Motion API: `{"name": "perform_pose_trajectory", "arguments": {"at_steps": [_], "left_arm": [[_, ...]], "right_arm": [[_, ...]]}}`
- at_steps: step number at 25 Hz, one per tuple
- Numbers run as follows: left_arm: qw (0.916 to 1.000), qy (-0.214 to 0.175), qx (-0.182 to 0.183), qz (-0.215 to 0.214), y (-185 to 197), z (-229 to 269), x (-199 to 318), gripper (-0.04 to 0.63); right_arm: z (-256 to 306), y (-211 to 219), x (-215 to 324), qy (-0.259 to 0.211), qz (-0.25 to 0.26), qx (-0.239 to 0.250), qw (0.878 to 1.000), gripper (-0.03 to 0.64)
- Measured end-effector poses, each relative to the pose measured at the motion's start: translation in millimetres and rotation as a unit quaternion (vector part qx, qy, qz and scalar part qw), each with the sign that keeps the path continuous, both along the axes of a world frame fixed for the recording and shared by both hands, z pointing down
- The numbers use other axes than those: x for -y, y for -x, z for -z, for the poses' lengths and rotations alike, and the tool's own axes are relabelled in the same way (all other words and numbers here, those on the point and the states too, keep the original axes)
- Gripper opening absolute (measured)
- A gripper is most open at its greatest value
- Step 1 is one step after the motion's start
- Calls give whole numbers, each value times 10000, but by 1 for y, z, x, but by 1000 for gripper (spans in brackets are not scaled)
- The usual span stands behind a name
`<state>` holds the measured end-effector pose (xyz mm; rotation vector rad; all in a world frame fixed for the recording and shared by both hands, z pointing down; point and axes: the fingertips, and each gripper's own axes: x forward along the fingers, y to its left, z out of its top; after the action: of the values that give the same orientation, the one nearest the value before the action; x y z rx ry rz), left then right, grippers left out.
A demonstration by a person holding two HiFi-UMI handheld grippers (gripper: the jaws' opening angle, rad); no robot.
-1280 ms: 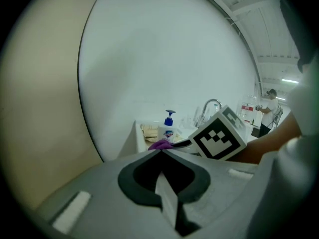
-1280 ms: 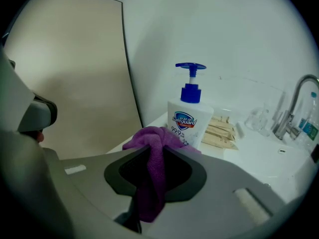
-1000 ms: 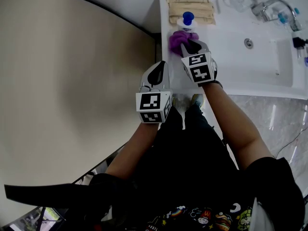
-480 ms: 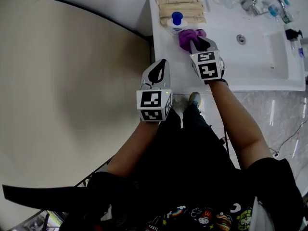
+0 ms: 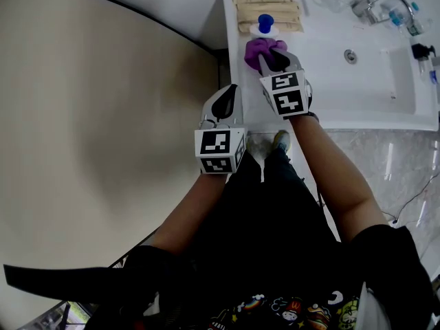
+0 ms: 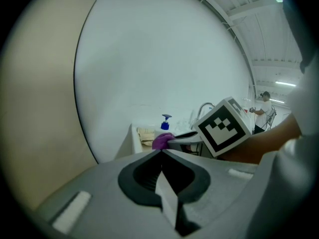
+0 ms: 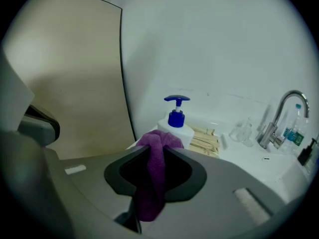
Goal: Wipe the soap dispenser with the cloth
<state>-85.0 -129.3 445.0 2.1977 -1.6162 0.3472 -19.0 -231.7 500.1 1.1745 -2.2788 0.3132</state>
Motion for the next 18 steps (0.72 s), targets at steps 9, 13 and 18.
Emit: {"name": "perform_pose_trajectory", "arguments": {"at_steps": [9, 13, 18], "left_arm": [[10000, -56, 13, 14, 15, 4, -2, 2], [10000, -69, 31, -12, 17, 6, -4, 2], [9999, -74, 22, -116, 9, 8, -3, 2]], "right_arm": [[18, 20, -1, -184, -98, 260, 9994, 103], [28, 12, -2, -286, -299, 409, 9983, 103], [30, -7, -1, -297, -452, 398, 9977, 103]]}}
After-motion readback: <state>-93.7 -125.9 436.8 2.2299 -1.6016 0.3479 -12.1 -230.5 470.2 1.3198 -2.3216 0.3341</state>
